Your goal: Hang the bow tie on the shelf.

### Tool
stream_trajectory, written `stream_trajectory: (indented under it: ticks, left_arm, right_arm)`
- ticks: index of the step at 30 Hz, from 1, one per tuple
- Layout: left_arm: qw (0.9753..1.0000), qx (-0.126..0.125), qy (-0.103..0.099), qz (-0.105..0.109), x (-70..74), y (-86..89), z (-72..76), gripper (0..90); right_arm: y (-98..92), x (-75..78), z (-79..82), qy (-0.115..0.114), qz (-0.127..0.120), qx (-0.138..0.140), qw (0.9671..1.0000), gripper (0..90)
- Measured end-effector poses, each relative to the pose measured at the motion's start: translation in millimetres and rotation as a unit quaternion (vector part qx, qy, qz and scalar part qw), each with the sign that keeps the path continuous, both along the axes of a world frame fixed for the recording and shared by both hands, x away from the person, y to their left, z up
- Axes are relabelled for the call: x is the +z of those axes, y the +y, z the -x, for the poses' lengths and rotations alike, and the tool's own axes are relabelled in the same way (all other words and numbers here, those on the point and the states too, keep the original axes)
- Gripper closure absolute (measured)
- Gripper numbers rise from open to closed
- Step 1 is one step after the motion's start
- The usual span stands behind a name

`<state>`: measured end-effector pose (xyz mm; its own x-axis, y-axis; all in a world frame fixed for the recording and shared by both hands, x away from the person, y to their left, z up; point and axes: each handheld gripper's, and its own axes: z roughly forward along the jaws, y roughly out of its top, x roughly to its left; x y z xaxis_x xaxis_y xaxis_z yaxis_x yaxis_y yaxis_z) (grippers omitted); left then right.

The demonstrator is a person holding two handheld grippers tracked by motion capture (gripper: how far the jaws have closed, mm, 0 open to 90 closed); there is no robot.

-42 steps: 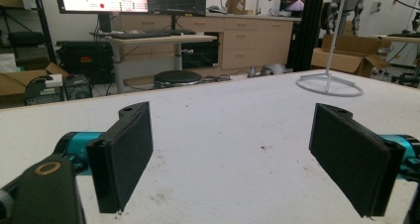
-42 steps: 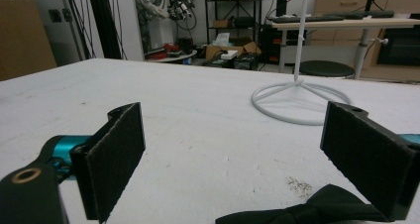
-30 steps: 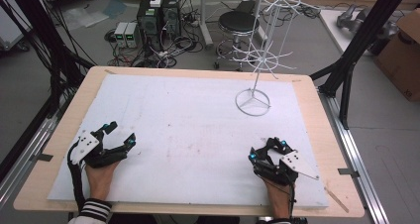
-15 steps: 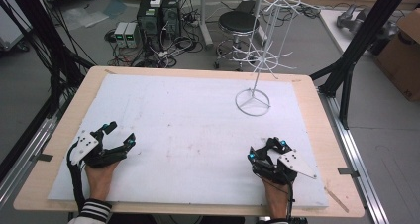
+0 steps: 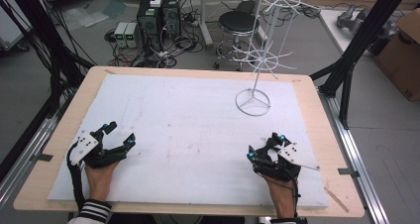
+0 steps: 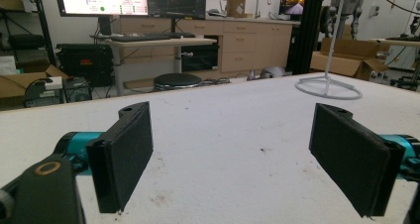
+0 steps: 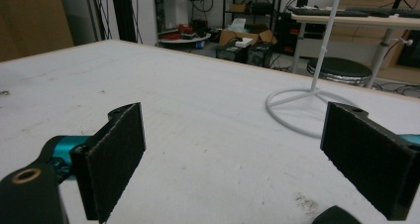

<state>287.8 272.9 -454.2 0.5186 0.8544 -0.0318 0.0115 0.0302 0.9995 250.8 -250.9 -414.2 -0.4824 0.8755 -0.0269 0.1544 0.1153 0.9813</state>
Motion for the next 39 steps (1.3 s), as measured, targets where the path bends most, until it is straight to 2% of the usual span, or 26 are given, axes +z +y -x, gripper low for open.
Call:
stream_trajectory:
  ticks: [1,2,3,4,9,16,17,18,19,20,21,22,24,25,27,29,30,31,33,34,35,36,38,39]
  left_arm:
    - [1.0,0.0,0.0,0.001,-0.1,0.2,-0.1,17.4]
    - [1.0,0.0,0.0,0.002,0.0,0.3,-0.2,17.4]
    - [1.0,0.001,0.0,0.003,0.0,0.5,-0.1,17.4]
    - [1.0,0.002,0.0,0.003,-0.1,0.7,-0.2,17.4]
    - [1.0,0.002,-0.001,0.004,-0.1,0.5,0.1,17.4]
    - [1.0,0.001,-0.003,0.0,-0.1,0.4,0.2,17.7]
    - [1.0,0.002,-0.002,0.0,-0.1,0.4,0.2,17.7]
    - [1.0,0.002,-0.002,0.001,-0.1,0.5,0.2,17.7]
    - [1.0,0.002,-0.001,0.001,-0.1,0.5,0.3,17.7]
    - [1.0,0.002,-0.001,0.002,-0.1,0.5,0.3,17.8]
    - [1.0,0.002,-0.002,0.002,-0.1,0.3,0.2,17.8]
    - [1.0,0.002,-0.002,0.0,-0.1,0.5,0.2,17.8]
    - [1.0,0.002,-0.002,0.0,-0.1,0.3,0.2,18.0]
    - [1.0,0.002,-0.002,0.0,-0.1,0.3,0.2,18.0]
    - [1.0,0.002,-0.002,0.0,-0.1,0.3,0.2,18.1]
    - [1.0,0.002,-0.002,0.0,-0.1,0.3,0.2,18.1]
    - [1.0,0.003,-0.002,-0.002,0.0,0.4,0.2,18.1]
    - [1.0,0.003,-0.003,0.0,-0.1,0.1,0.2,18.1]
    - [1.0,0.003,-0.003,0.0,-0.1,0.1,0.2,18.1]
    - [1.0,0.003,-0.003,0.0,-0.1,0.0,0.2,18.2]
    - [1.0,0.003,-0.002,0.0,-0.1,0.0,0.3,18.2]
    - [1.0,0.003,-0.002,-0.001,-0.1,0.1,0.2,18.2]
    - [1.0,0.003,-0.003,0.0,-0.1,-0.1,0.2,18.3]
    - [1.0,0.003,-0.003,0.0,-0.1,-0.1,0.2,18.3]
  right_arm:
    - [0.0,0.0,0.0,0.0,0.0,0.0,1.0,9.1]
    - [-4.0,8.5,0.1,0.0,0.012,-0.002,0.9999,9.1]
    - [-4.0,8.5,0.1,0.0,0.012,-0.002,0.9999,9.1]
    - [-10.7,16.5,-0.5,0.001,0.018,-0.006,0.9998,9.2]
    - [-25.2,26.1,-3.5,0.015,0.02,-0.017,0.9996,9.2]
    - [-47.9,32.0,-13.1,0.066,0.033,-0.021,0.997,9.2]
    - [-50.8,32.5,-14.2,0.075,0.037,-0.02,0.9963,9.2]
    - [-56.9,33.1,-17.9,0.093,0.044,-0.016,0.9946,9.3]
    - [-56.9,33.1,-17.9,0.093,0.044,-0.016,0.9946,9.3]
    - [-59.6,33.1,-19.7,0.104,0.048,-0.014,0.9933,9.3]
    - [-63.9,32.8,-22.8,0.124,0.056,-0.007,0.9907,13.6]
    - [-67.1,32.4,-24.7,0.135,0.062,0.003,0.9889,15.4]
    - [-69.1,31.6,-26.1,0.14,0.069,0.004,0.9877,15.8]
    - [-72.0,30.0,-29.3,0.157,0.077,0.01,0.9846,18.1]
    - [-73.0,29.3,-30.9,0.161,0.08,0.016,0.9836,20.0]
    - [-74.0,27.4,-34.6,0.177,0.094,0.024,0.9795,22.7]
    - [-74.3,26.1,-38.3,0.191,0.11,0.026,0.9752,24.6]
    - [-74.3,26.1,-38.3,0.191,0.11,0.026,0.9752,24.6]
    - [-75.2,24.4,-42.8,0.207,0.129,0.032,0.9691,27.4]
    - [-75.8,23.0,-45.6,0.22,0.144,0.039,0.9639,29.1]
    - [-75.9,22.4,-46.5,0.226,0.153,0.039,0.9613,31.1]
    - [-75.9,22.4,-46.5,0.226,0.153,0.039,0.9613,31.1]
    - [-77.4,20.5,-48.4,0.239,0.165,0.038,0.9561,35.1]
    - [-77.4,20.5,-48.4,0.239,0.165,0.038,0.9561,35.1]
